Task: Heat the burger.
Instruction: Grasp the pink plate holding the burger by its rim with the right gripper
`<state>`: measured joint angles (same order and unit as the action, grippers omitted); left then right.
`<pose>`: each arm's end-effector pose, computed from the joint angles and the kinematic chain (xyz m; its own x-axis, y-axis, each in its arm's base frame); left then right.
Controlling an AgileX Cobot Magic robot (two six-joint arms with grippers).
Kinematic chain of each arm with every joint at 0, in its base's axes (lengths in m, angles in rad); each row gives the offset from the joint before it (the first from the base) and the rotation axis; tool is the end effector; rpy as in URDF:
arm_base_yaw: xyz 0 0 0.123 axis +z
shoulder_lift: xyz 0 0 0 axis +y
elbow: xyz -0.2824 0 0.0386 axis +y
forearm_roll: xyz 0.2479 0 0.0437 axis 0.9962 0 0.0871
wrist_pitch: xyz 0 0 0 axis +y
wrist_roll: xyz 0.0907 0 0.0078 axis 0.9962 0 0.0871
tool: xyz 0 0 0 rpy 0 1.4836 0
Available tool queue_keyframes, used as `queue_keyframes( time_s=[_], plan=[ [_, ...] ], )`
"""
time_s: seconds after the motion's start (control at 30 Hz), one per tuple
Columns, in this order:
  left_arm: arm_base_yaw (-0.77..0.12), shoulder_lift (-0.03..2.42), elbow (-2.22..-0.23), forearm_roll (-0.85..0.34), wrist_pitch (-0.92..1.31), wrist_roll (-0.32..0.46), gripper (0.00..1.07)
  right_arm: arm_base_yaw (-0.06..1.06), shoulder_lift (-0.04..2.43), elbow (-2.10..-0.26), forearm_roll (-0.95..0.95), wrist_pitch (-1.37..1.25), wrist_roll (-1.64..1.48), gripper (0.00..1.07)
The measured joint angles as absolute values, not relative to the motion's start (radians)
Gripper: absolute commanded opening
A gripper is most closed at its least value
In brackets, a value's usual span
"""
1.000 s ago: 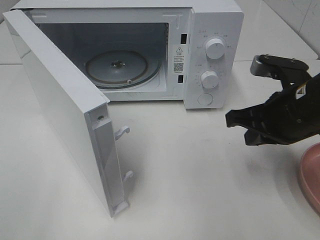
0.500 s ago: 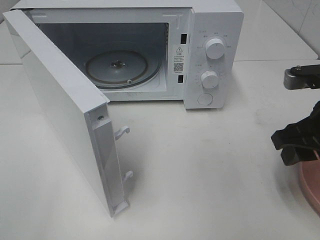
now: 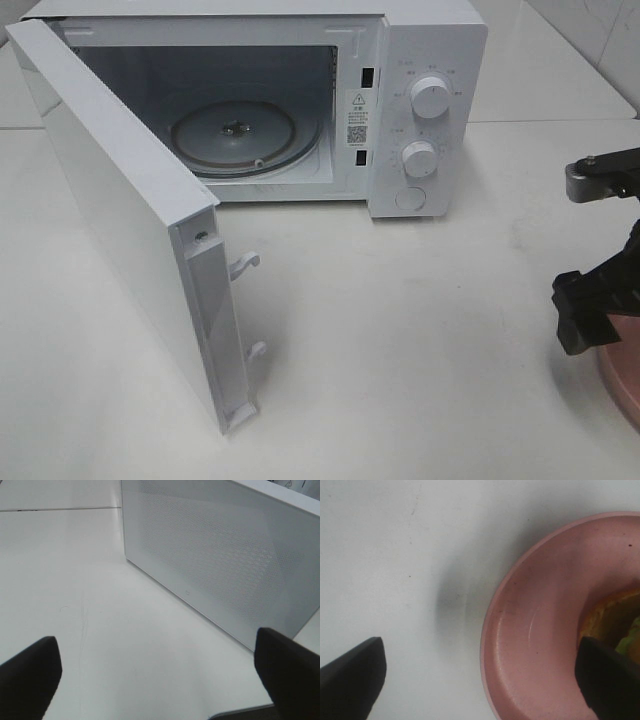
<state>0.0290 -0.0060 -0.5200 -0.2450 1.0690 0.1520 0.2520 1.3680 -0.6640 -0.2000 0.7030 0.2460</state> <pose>-0.0093 -0.0197 0.2839 -0.4229 0.0193 -0.9060 0.1775 0.9822 -0.0619 0.2173 0.0438 0.1930 -0.9515 -0.1503 -0.2683 -0.1278 0.9868 -0.0997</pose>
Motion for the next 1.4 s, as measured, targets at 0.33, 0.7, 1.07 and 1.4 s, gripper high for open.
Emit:
queue_keyframes(
  time_s=[0.33, 0.7, 1.07, 1.4],
  plan=[
    [0.029, -0.006, -0.52, -0.245, 1.069, 0.152, 0.99, 0.252, 1.506, -0.664, -0.242, 0.679, 0.272, 0.93],
    [0.029, -0.006, -0.52, -0.245, 1.069, 0.152, 0.99, 0.252, 1.642, -0.664, -0.279, 0.584, 0.298, 0.89],
    [0.029, -0.006, -0.52, -0.245, 1.069, 0.152, 0.99, 0.252, 1.717, -0.665, -0.303, 0.541, 0.311, 0.75],
    [0.029, -0.006, -0.52, -0.245, 1.069, 0.152, 0.99, 0.251, 1.719, -0.665, -0.324, 0.546, 0.332, 0.17]
  ],
)
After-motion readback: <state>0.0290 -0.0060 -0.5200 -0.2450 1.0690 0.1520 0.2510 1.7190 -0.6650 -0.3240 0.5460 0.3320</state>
